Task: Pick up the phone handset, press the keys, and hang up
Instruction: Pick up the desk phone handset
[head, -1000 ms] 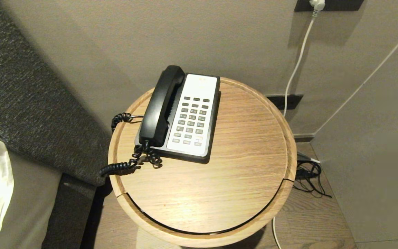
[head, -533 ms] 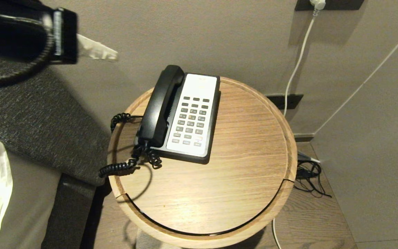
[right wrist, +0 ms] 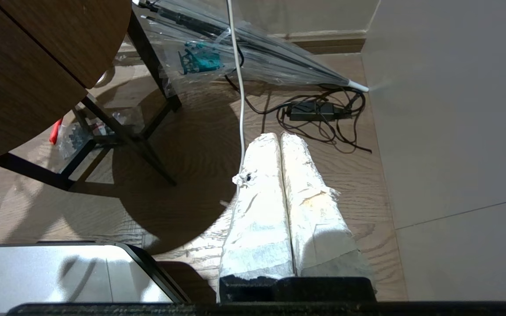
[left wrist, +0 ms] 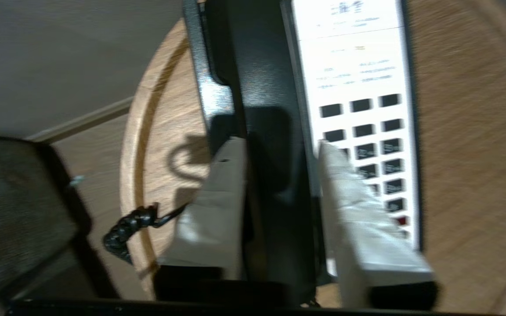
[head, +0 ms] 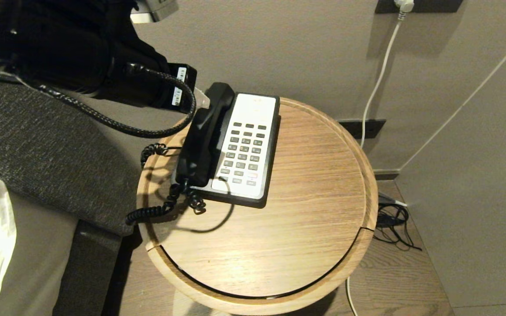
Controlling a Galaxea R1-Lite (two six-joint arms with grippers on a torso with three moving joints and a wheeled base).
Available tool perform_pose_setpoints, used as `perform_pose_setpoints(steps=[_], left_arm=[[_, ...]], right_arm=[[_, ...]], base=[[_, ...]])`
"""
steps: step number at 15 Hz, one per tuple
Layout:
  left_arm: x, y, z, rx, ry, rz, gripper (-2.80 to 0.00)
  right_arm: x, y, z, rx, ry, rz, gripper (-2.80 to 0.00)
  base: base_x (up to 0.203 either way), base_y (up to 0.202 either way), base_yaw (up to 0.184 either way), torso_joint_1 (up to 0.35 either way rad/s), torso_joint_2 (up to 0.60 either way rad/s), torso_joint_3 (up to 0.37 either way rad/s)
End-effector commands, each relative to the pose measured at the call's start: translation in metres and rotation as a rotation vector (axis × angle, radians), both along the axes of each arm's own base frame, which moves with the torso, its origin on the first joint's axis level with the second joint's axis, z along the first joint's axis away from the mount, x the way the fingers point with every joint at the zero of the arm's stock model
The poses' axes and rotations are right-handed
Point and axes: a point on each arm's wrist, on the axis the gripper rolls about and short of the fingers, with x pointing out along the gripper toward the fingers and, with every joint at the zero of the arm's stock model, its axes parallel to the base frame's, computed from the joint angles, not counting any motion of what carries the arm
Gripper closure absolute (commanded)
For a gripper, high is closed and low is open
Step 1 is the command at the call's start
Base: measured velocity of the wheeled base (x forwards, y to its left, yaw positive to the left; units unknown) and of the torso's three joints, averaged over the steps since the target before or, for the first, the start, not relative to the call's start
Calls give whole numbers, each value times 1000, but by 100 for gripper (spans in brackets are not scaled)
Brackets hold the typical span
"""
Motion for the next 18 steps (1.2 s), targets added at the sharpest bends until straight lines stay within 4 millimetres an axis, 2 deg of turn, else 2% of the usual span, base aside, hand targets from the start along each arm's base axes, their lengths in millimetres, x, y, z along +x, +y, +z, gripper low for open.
perform_pose_setpoints(steps=[1, 7, 13, 18], left_arm=[[4, -5, -5, 53, -5, 33, -280], [3, -6, -9, 78, -1, 51, -280], [6, -11, -26, 138, 40, 46, -280], [7, -17, -28, 174, 27, 65, -280]], right_arm=[[0, 0, 0, 0, 0, 0, 0], [0, 0, 0, 0, 0, 0, 0], [0, 0, 0, -1, 1, 0, 0], [0, 0, 0, -1, 0, 0, 0]], base=[[0, 0, 0, 0, 0, 0], [0, 0, 0, 0, 0, 0], [0, 0, 0, 0, 0, 0], [0, 0, 0, 0, 0, 0]])
